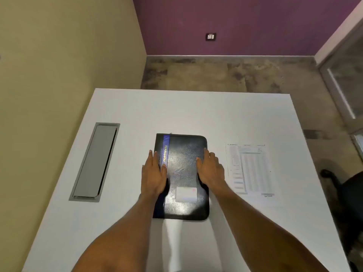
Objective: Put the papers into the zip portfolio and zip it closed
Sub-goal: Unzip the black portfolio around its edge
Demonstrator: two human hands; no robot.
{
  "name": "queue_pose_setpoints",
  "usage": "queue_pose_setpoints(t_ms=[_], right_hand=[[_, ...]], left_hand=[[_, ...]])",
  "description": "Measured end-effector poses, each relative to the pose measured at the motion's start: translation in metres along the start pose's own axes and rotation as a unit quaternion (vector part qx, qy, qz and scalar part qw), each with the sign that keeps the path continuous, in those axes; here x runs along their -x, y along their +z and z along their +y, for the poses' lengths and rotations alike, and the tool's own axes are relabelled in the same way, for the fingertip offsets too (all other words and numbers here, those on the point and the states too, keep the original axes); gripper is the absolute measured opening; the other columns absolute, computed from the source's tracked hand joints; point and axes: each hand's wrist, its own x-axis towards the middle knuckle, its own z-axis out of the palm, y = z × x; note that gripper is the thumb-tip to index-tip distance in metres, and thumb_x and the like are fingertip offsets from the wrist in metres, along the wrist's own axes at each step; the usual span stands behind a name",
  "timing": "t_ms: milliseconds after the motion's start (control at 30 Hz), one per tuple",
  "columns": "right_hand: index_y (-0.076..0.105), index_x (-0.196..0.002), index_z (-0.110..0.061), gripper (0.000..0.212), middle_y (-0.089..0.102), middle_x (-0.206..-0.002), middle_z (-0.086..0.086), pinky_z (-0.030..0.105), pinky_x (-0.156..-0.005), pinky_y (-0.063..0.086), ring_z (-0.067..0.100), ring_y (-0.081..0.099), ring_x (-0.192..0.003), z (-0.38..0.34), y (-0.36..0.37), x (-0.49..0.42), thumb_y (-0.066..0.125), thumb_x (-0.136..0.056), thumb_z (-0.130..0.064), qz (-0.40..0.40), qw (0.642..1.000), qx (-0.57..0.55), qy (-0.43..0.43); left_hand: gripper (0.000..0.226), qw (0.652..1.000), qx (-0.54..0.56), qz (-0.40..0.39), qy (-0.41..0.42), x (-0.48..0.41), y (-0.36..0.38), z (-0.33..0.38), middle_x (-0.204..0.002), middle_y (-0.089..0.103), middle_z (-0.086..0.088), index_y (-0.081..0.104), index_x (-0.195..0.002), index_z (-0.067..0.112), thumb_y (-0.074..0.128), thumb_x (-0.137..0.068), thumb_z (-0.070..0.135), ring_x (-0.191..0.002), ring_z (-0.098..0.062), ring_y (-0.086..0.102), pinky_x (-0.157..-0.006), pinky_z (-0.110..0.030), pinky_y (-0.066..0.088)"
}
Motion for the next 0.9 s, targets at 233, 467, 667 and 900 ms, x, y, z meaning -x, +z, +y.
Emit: queue_pose_setpoints(t_ms=[233,467,667,900], right_hand=[[0.047,-0.146,-0.008,0.054,0.061,-0.120,0.014,0.044,-0.081,0.058,0.031,0.063,-0.106,-0.008,0.016,-0.059,0.050,-0.104,-0.041,0.037,0.997,0.071,-0.016],[0.036,-0.151,-0.013,0.055,0.048,-0.145,0.012,0.046,-0.100,0.048,0.032,0.049,-0.130,-0.011,0.024,-0.135,0.043,-0.105,-0.043,-0.045,0.997,0.060,0.007],[0.051,-0.135,-0.009,0.044,0.053,-0.134,0.013,0.046,-0.099,0.049,0.031,0.051,-0.123,-0.011,0.031,-0.172,0.039,-0.106,-0.040,-0.039,0.993,0.110,-0.009],[0.064,-0.114,-0.009,0.025,0.061,-0.117,0.009,0.042,-0.096,0.046,0.029,0.057,-0.110,-0.027,0.037,-0.193,0.045,-0.103,-0.018,-0.011,0.984,0.152,-0.097]], left_hand=[[0.065,0.998,-0.027,-0.048,-0.020,-0.074,0.017,-0.010,-0.176,0.006,-0.005,0.018,-0.167,0.015,0.041,-0.110,0.038,-0.163,-0.022,0.006,-0.132,-0.041,0.008],[0.064,0.998,-0.035,-0.043,0.000,-0.151,0.034,-0.005,-0.176,0.009,-0.007,0.024,-0.165,0.013,0.046,-0.108,0.031,-0.163,-0.023,0.006,-0.132,-0.047,0.008],[0.052,0.999,0.000,-0.033,-0.016,-0.191,0.052,0.000,-0.176,0.008,-0.008,0.038,-0.158,0.014,0.044,-0.108,0.027,-0.163,-0.021,0.001,-0.131,-0.050,0.009],[0.019,0.996,0.075,0.006,-0.052,-0.197,0.070,-0.005,-0.174,0.017,-0.009,0.059,-0.120,0.011,0.046,-0.108,0.017,-0.162,-0.022,0.009,-0.130,-0.046,0.011]])
